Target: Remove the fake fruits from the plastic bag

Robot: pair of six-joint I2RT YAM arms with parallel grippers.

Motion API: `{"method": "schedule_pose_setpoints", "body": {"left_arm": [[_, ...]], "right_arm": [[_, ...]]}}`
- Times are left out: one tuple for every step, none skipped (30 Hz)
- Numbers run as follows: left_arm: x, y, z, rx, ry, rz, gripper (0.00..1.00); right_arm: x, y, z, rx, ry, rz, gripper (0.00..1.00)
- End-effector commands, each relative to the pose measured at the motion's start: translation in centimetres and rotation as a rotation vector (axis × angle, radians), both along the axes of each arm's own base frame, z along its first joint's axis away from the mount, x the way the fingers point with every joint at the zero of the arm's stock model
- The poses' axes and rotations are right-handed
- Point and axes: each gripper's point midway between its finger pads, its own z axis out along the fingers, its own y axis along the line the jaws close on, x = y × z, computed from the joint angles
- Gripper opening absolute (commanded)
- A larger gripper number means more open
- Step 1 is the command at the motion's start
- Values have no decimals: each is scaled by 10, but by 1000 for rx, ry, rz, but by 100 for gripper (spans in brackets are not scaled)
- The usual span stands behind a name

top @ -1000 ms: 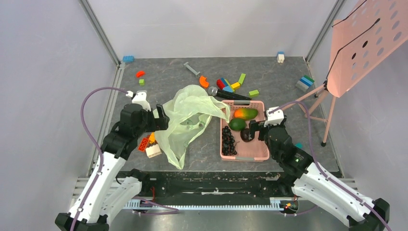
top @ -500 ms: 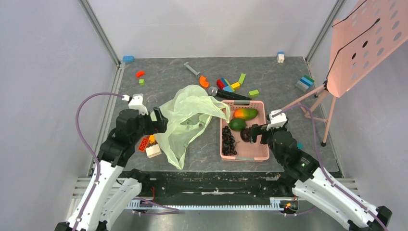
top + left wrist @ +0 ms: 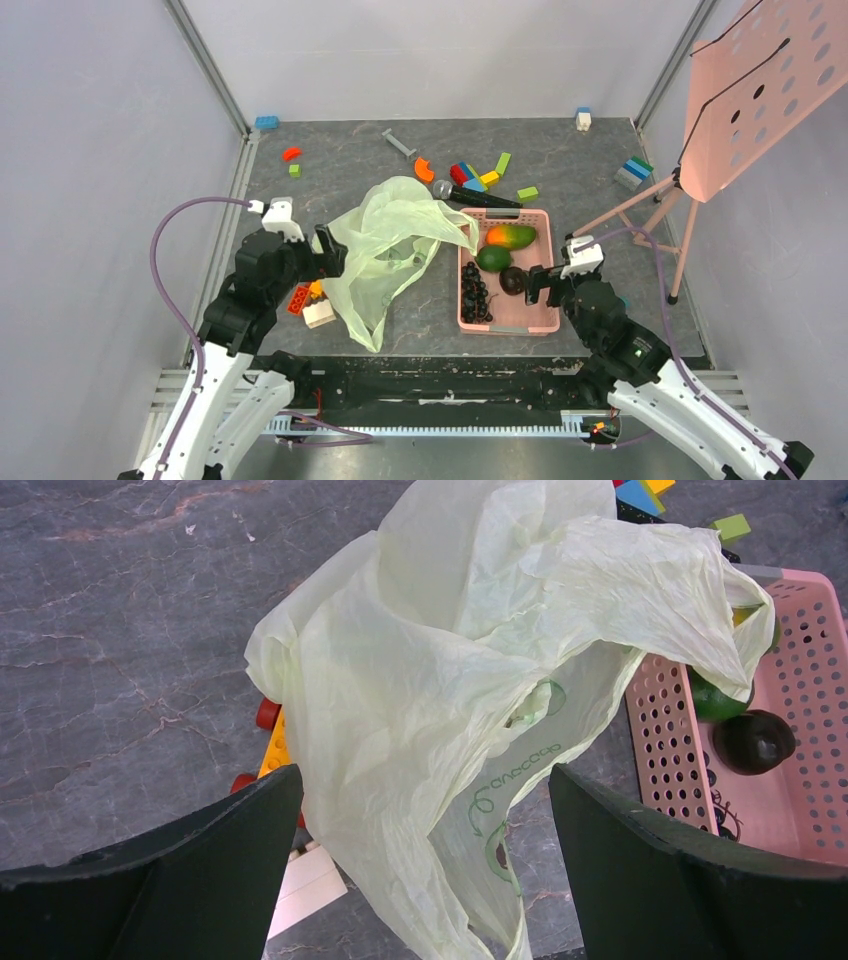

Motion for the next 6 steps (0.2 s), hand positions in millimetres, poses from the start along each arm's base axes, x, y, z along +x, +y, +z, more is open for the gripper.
{"method": "schedule_pose_setpoints", "body": {"left_arm": [[5,-2,8,-13,-34,-2,100],[4,-3,8,-14,-34,-9,100],[4,-4,9,-17,-35,-13,100],[4,-4,9,-19,-34,-11,100],[5,-3,9,-20,-34,-5,100],[5,-2,9,-20,-38,-1,100]], "right_arm": [[0,-5,2,19,-19,-24,98],[0,-5,2,21,-22,-25,98],[0,-5,2,27,-27,-24,98],[0,-4,2,31,-27,-24,98],[-1,-4,2,36,-29,-23,98],[-1,-4,3,43,-32,-22,98]]}}
